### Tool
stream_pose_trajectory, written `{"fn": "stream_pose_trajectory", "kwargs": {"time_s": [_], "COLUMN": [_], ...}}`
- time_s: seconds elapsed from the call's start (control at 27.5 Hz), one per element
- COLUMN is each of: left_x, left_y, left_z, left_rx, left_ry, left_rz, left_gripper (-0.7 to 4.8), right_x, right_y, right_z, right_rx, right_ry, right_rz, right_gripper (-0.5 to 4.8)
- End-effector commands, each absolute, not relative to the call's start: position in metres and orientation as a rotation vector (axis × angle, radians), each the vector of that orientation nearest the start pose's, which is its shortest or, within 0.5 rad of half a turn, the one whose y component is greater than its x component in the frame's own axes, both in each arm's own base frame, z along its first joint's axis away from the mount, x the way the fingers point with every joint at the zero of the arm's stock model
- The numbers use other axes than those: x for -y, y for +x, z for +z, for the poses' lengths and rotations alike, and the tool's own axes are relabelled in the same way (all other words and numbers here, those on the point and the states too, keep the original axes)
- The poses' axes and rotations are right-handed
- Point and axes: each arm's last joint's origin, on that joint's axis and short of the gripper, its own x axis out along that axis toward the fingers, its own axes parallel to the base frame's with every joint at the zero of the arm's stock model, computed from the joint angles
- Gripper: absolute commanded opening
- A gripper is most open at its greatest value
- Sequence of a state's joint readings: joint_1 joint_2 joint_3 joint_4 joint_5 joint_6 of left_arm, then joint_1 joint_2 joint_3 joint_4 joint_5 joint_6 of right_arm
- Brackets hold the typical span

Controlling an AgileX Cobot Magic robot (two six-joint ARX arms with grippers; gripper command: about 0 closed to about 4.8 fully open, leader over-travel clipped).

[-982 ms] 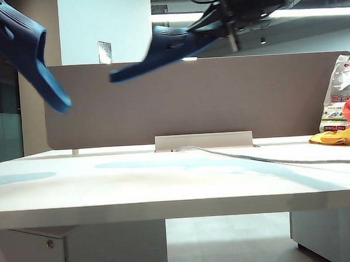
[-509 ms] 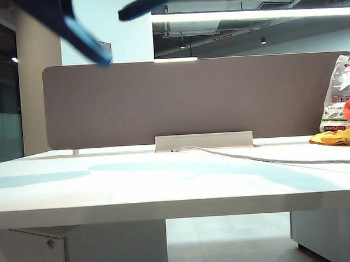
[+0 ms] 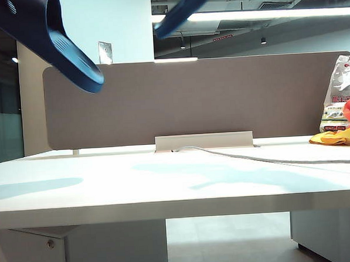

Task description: Interlock the pair of blue slippers on the table with their fronts facing up.

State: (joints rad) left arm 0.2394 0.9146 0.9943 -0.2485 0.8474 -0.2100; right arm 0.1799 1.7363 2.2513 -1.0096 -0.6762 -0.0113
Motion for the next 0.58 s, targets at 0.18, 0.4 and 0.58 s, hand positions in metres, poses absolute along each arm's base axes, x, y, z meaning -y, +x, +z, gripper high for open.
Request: {"fn": "stream_pose_trajectory", "kwargs": {"time_s": [0.18, 0.4, 0.58], "left_x": [-0.015, -0.016, -0.010], "left_y": [0.148, 0.145, 0.148], "left_z": [0.399, 0.359, 0.331], "left_rx": [-0.084, -0.124, -0.032], "left_ry": [-0.262, -0.291, -0.318], "left_rz": [-0.555, -0.458, -0.475], "left_gripper": [-0.06, -0.06, -0.06], "right_x": [-0.063, -0.039, -0.033], "right_y": [0.260, 0.218, 0.215], "right_z": [0.470, 0.417, 0.366], "right_rx": [-0.338, -0.254, -0.275], "right_ry": [0.087, 0.167, 0.199], "right_rz": [0.790, 0.755, 0.788], "right_gripper": [-0.02, -0.02, -0.02]}}
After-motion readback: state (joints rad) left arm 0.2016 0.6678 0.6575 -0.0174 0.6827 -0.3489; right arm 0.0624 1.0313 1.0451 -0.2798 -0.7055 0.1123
